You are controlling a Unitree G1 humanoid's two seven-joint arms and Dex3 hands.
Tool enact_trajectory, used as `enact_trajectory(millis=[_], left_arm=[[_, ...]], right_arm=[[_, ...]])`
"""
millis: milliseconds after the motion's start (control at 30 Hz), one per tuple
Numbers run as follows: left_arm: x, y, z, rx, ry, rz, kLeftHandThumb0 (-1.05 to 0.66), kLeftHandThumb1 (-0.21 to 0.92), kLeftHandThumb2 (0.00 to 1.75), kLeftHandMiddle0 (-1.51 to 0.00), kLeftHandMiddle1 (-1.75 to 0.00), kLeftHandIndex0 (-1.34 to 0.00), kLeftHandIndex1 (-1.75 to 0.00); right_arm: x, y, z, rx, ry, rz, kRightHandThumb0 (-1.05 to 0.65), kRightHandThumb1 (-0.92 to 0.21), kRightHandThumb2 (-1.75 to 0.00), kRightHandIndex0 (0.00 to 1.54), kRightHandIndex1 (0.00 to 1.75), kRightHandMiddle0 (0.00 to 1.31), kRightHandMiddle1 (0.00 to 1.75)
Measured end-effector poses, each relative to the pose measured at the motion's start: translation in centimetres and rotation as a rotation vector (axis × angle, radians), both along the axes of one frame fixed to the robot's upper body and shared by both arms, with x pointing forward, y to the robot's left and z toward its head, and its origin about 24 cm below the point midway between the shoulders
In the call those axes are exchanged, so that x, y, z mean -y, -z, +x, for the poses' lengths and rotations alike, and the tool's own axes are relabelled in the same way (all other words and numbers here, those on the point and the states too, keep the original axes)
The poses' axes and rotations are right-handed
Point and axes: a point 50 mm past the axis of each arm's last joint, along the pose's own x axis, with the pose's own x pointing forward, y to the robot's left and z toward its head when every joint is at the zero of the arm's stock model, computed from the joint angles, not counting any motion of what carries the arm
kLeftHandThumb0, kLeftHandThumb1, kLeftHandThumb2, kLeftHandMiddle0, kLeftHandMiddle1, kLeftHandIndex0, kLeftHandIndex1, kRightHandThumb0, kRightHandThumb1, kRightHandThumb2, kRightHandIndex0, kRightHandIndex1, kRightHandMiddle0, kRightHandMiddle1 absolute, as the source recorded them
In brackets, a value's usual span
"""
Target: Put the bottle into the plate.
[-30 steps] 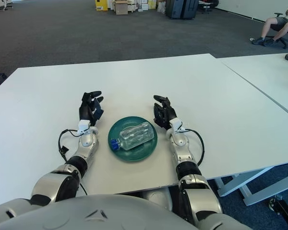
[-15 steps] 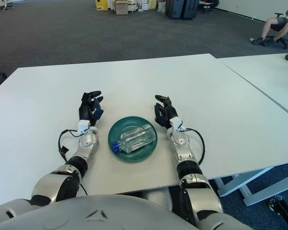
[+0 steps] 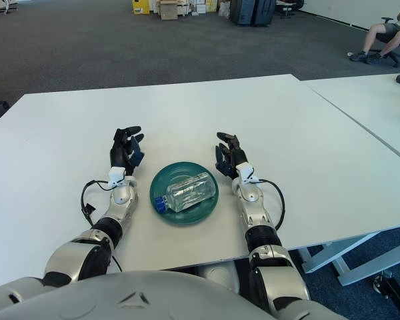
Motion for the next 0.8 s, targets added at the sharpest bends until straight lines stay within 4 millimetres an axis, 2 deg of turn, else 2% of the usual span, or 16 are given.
enact_trajectory(millis=[800], left_arm=[[-0.02,0.03,0.02,-0.002,0.01,-0.004,-0.66,0.92,0.83,-0.52,-0.61,-0.36,-1.24]], right_arm=[[0.23,0.1,-0.3,0.047,0.019,0.146,-0.61,-0.92,-0.73,0.38,0.01,0.0,0.82]])
